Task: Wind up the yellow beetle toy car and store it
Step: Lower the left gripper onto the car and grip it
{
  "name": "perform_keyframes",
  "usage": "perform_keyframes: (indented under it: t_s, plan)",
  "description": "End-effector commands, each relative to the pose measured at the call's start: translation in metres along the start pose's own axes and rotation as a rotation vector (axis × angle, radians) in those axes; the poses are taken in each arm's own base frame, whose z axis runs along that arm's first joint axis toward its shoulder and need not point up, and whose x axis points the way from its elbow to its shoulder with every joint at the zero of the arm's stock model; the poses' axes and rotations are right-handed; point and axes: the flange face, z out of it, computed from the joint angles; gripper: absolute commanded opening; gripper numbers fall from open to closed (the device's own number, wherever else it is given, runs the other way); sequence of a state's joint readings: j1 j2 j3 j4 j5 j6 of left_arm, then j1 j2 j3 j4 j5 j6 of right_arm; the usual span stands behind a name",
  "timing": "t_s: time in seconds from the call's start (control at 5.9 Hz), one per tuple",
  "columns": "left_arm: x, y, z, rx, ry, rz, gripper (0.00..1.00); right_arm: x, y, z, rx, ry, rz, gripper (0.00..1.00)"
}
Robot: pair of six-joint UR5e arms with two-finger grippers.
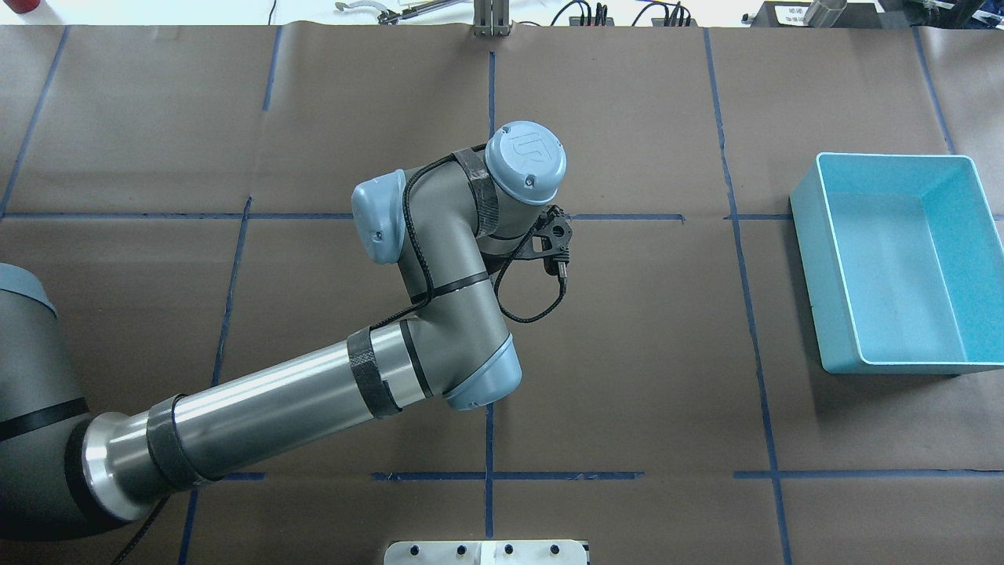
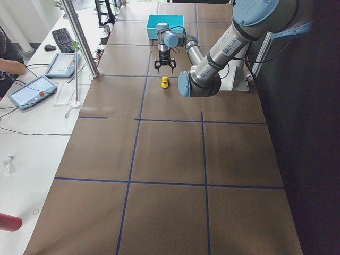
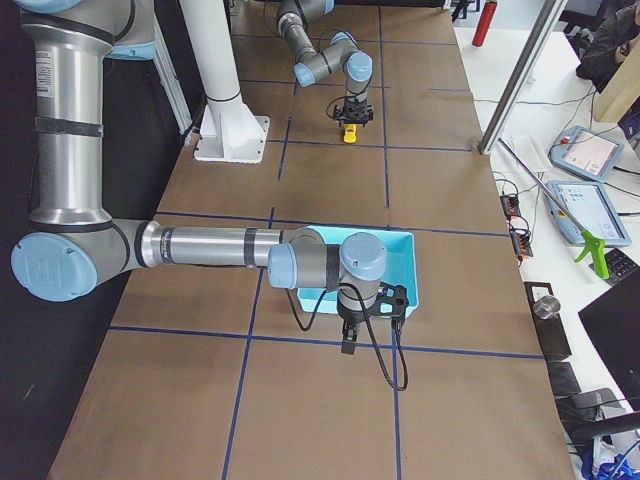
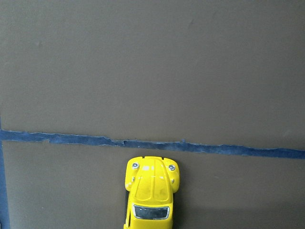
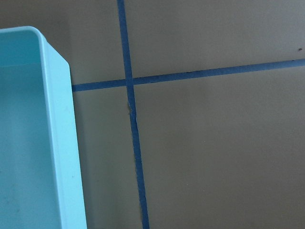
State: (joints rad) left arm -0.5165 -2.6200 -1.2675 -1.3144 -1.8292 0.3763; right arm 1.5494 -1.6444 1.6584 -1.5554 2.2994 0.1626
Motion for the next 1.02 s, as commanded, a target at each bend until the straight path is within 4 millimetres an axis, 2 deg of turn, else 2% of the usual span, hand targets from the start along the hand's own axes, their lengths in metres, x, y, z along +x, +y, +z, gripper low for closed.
perform_keyframes:
  t_s: [0.0,0.34,0.68,0.85]
  plan:
    - [0.009,-0.017,0.011,-0.017,-0.004,0.018,1.00,0.000,0.000,0.000,0.000,0.000,0.000,1.00]
    - [0.029,-0.028,0.020,-0.029,-0.006,0.013,1.00,0.000,0.000,0.001,-0.001,0.000,-0.001,1.00]
    - [0.021,-0.029,0.024,-0.034,-0.075,0.017,1.00,0.000,0.000,0.001,-0.001,0.000,-0.001,1.00]
    - [0.017,-0.027,0.034,-0.031,-0.085,0.020,1.00,0.000,0.000,0.001,-0.002,0.000,0.000,1.00]
